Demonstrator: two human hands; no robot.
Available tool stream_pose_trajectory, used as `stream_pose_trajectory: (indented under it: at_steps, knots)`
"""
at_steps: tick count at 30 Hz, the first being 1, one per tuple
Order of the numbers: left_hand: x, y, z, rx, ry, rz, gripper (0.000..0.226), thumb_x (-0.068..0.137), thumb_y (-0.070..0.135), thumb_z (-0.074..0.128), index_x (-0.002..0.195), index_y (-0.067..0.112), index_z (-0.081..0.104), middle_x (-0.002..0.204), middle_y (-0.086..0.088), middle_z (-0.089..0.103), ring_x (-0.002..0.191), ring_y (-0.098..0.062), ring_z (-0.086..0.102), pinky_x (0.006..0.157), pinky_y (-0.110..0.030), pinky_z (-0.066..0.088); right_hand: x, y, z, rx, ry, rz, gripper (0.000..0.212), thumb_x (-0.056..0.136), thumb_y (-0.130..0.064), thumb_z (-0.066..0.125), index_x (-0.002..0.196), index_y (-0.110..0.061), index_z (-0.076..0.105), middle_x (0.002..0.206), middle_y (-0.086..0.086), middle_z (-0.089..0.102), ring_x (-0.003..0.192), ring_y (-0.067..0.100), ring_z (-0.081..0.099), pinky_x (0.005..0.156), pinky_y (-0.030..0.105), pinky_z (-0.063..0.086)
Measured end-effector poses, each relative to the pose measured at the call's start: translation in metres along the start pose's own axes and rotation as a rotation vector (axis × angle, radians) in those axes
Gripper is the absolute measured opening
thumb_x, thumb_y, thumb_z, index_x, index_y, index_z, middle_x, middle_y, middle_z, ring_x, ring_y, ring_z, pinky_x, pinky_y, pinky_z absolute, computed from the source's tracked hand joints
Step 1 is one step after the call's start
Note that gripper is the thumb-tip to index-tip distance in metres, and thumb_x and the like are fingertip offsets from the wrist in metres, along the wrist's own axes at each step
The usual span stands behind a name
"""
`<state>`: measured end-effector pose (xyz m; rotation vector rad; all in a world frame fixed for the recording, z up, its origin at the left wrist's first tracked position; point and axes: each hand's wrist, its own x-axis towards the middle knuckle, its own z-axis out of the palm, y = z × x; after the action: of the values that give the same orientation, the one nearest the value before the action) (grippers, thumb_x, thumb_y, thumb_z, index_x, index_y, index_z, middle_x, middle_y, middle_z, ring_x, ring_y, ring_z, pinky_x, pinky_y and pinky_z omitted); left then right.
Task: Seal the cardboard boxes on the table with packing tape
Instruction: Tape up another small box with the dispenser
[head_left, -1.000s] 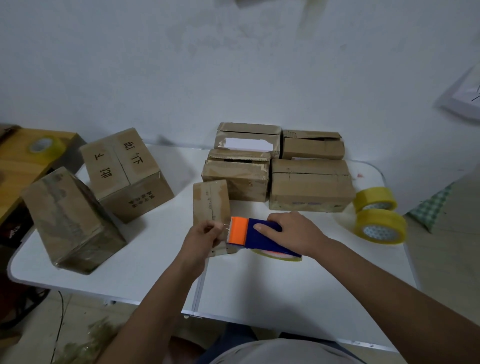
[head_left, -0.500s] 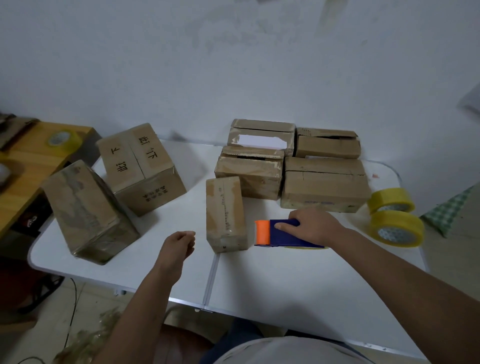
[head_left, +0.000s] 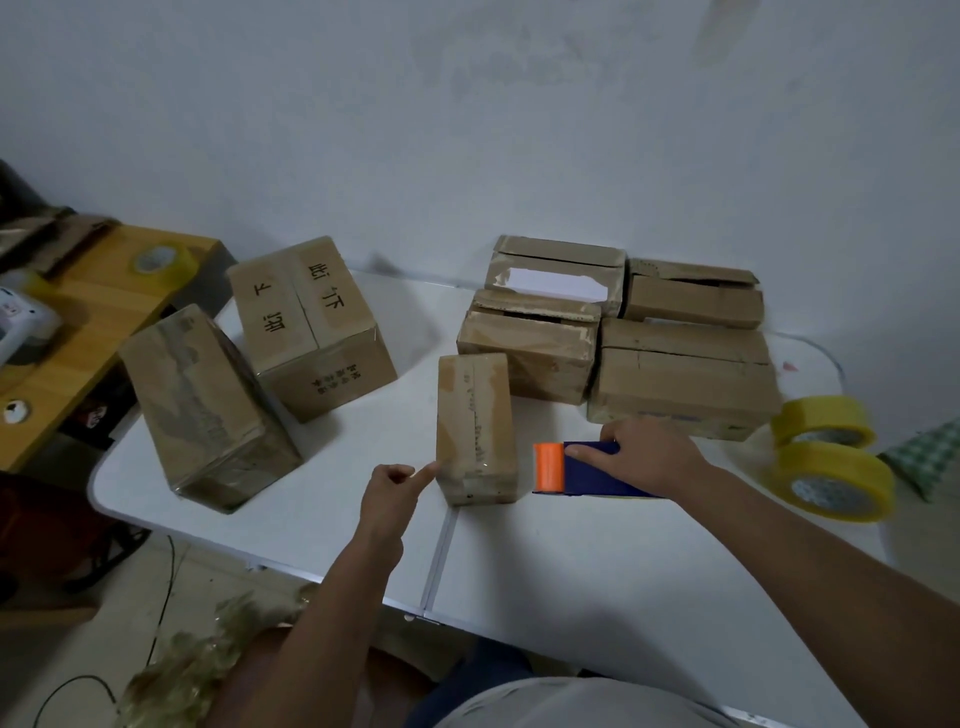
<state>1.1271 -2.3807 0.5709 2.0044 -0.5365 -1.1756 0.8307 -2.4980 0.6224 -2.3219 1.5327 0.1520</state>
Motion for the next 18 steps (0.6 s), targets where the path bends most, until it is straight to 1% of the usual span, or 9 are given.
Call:
stream_pose_trajectory:
  at_steps: [2, 4, 5, 8, 11, 15, 18]
  knots:
    - [0.002, 0.000, 0.001, 0.001, 0.009, -0.005, 0.048, 0.082, 0.044, 0.077, 0.100, 0.006, 0.054, 0.095, -0.008, 0.055, 0.089, -0.023, 0.053, 0.082, -0.033, 0.046, 0.004, 0.000, 0.002, 0.009, -0.012, 0.002, 0.066, 0.079, -0.084, 0.032, 0.082, -0.027, 0.064, 0.073, -0.005, 0.061, 0.068, 0.008, 0.055, 0.055, 0.026, 0.040]
    - [0.003, 0.001, 0.004, 0.007, 0.011, -0.007, 0.051, 0.079, 0.046, 0.079, 0.096, 0.008, 0.049, 0.087, -0.003, 0.050, 0.079, -0.018, 0.049, 0.073, -0.029, 0.042, 0.009, 0.000, 0.004, -0.002, -0.026, 0.009, 0.068, 0.080, -0.084, 0.031, 0.083, -0.026, 0.065, 0.074, -0.004, 0.061, 0.069, 0.009, 0.056, 0.056, 0.026, 0.041]
    - [0.002, 0.001, 0.006, 0.017, 0.010, -0.014, 0.051, 0.079, 0.047, 0.079, 0.097, 0.010, 0.048, 0.087, -0.001, 0.050, 0.077, -0.016, 0.049, 0.069, -0.027, 0.041, 0.011, 0.000, 0.005, -0.014, -0.035, 0.014, 0.069, 0.080, -0.084, 0.031, 0.085, -0.025, 0.066, 0.074, -0.004, 0.061, 0.069, 0.009, 0.056, 0.055, 0.026, 0.041]
    - [0.001, 0.001, 0.011, 0.045, 0.017, -0.032, 0.050, 0.079, 0.045, 0.079, 0.107, 0.016, 0.049, 0.099, -0.001, 0.053, 0.085, -0.010, 0.051, 0.065, -0.023, 0.040, 0.016, 0.000, 0.010, -0.058, -0.059, 0.028, 0.071, 0.081, -0.084, 0.029, 0.089, -0.022, 0.066, 0.073, -0.004, 0.059, 0.069, 0.009, 0.055, 0.053, 0.025, 0.037]
    - [0.005, -0.001, 0.010, 0.057, 0.025, -0.033, 0.049, 0.079, 0.045, 0.080, 0.108, 0.017, 0.051, 0.101, -0.002, 0.054, 0.087, -0.010, 0.052, 0.067, -0.025, 0.042, 0.019, -0.004, 0.018, -0.095, -0.068, 0.048, 0.068, 0.082, -0.083, 0.028, 0.084, -0.023, 0.060, 0.069, -0.005, 0.054, 0.069, 0.012, 0.054, 0.053, 0.025, 0.035]
    - [0.012, 0.001, 0.005, 0.072, -0.021, -0.064, 0.046, 0.079, 0.044, 0.080, 0.105, 0.020, 0.051, 0.104, 0.000, 0.055, 0.091, -0.010, 0.052, 0.080, -0.031, 0.042, 0.023, -0.014, 0.024, -0.117, -0.077, 0.049, 0.064, 0.085, -0.080, 0.029, 0.083, -0.022, 0.056, 0.071, -0.004, 0.052, 0.069, 0.013, 0.054, 0.057, 0.026, 0.037]
    - [0.014, 0.000, 0.002, 0.065, -0.056, -0.063, 0.045, 0.078, 0.045, 0.080, 0.104, 0.021, 0.053, 0.107, 0.000, 0.056, 0.098, -0.016, 0.055, 0.086, -0.034, 0.044, 0.024, -0.014, 0.026, -0.119, -0.100, 0.067, 0.063, 0.085, -0.079, 0.029, 0.084, -0.022, 0.055, 0.069, -0.005, 0.049, 0.068, 0.013, 0.052, 0.055, 0.026, 0.035]
